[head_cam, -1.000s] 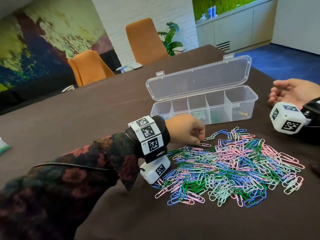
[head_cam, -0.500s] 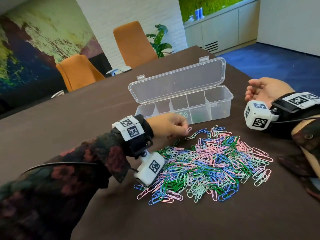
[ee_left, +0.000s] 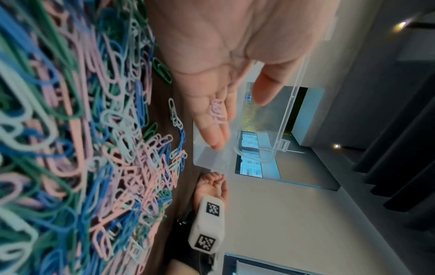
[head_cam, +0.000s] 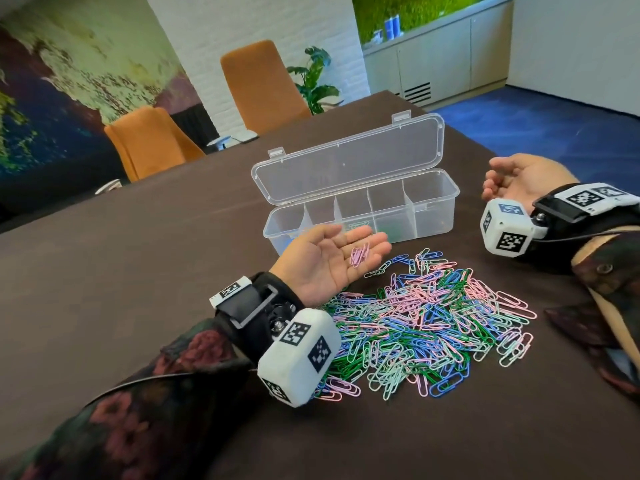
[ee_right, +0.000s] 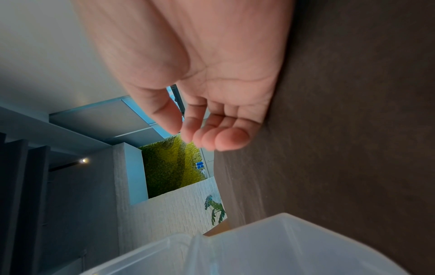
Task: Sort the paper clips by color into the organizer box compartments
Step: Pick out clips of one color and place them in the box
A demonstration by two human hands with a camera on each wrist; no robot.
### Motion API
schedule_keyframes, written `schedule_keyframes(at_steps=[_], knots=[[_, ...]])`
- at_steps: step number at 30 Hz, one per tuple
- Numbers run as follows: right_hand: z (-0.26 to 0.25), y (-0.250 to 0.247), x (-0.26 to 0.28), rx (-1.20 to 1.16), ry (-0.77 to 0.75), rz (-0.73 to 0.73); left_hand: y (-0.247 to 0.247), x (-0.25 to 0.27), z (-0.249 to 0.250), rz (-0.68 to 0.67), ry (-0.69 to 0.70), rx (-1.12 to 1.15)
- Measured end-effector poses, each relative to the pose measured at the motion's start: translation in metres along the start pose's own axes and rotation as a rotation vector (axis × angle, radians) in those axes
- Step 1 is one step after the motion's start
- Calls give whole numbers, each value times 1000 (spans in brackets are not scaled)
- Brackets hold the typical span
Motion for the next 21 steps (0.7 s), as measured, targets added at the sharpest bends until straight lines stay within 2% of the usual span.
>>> schedule_keyframes(at_steps=[5, 12, 17, 21], knots=[[-1, 1, 0, 1, 12, -2, 0, 4, 2, -14, -32, 21], [-1, 0, 1, -9, 17, 3, -6, 3, 3, 120, -66, -88], [0, 0, 1, -17, 29, -12, 21, -10, 16, 153, 34, -161], [0, -1, -1, -30, 28, -2, 48, -27, 30, 141, 158, -99]])
Point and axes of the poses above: each hand's wrist, its own x-axis away from the middle knuckle, its own y-axis out of the palm, z = x × y, the point moved 5 cm from there along -x, towards the middle knuckle
